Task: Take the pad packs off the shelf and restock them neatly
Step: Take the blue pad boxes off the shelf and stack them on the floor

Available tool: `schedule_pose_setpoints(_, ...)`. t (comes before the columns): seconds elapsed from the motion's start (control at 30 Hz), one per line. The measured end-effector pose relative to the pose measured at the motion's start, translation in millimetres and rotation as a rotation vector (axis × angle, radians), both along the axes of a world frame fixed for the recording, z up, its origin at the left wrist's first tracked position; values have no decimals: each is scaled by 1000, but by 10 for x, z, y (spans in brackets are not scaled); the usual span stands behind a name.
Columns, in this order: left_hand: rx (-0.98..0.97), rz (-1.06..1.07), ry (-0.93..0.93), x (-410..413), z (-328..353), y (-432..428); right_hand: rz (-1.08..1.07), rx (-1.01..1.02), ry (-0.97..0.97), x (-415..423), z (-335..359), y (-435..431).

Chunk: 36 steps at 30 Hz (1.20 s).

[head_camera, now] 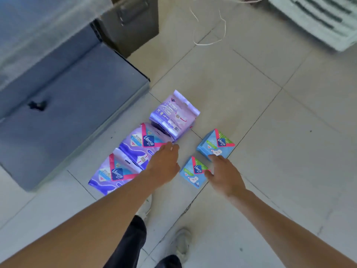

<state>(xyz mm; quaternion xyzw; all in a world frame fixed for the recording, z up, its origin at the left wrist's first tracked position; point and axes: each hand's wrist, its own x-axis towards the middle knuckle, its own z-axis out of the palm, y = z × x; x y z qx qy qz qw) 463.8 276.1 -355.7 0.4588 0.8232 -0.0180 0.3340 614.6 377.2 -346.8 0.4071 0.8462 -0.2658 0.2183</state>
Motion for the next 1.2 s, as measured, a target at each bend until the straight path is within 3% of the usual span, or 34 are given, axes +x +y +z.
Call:
schedule_pose_setpoints(0.13,22,101,18,-223,715,-240,211,57,-49,-288,672,-31)
schedule_pose_setpoints(0.3,49,255,73,-788,1385,-796,264,95,-12,-965,1256,-242)
schedule_pose_setpoints(0.73,170,643,158,-2072,2319,-2480,460,73,154,-2517,2079,-1596)
schedule_pose_setpoints(0.93,217,701,216,-2501,2512,-2566,483,99,200,-3037,2355,-1714)
schedule_pose_setpoints(1.2,235,773,206,-3102,2569,-2007,491,60,250,-3750,2377,-1201)
